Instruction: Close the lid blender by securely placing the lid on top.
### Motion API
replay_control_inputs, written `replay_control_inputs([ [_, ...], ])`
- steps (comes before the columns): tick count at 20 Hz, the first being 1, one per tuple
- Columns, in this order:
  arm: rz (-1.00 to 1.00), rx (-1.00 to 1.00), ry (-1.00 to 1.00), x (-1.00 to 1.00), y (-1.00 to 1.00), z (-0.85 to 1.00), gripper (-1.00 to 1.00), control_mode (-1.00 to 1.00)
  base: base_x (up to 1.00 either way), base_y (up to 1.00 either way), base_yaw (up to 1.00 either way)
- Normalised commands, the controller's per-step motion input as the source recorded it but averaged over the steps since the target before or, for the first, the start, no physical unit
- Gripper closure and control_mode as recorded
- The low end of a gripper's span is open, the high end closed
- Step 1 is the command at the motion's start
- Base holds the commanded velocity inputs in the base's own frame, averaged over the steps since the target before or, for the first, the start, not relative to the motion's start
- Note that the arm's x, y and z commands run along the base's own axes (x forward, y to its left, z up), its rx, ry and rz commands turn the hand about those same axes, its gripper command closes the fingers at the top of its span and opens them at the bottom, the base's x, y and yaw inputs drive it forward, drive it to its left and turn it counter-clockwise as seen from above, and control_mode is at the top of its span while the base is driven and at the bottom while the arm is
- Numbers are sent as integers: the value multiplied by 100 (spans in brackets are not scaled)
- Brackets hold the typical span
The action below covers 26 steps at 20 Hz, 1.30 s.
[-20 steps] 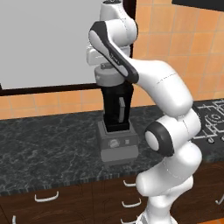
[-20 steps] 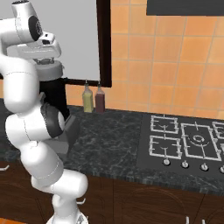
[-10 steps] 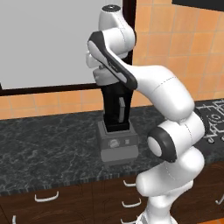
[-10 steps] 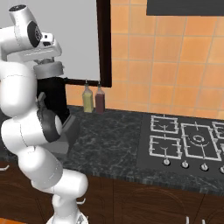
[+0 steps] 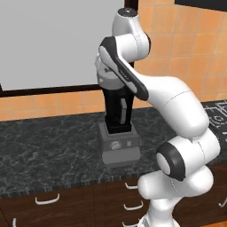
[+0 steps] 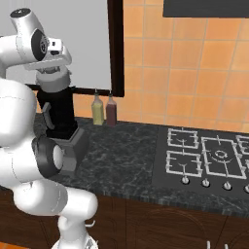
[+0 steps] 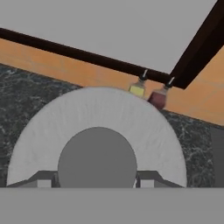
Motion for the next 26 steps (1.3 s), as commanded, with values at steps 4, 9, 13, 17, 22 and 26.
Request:
replay_control_inputs([
  [4, 0, 0, -2, -24, -12, -3, 100, -100, 0, 0, 0],
  [9, 0, 5, 0, -14, -8, 21, 100, -100, 0, 0, 0],
  [13, 0, 0, 0, -3, 0, 5, 100, -100, 0, 0, 0],
  [17, 0, 3, -2, -29, -38, 7, 100, -100, 0, 0, 0],
  [22, 0, -1, 0, -15, -27, -6, 100, -100, 0, 0, 0],
  [26, 0, 0, 0, 11, 12, -5, 100, -100, 0, 0, 0],
])
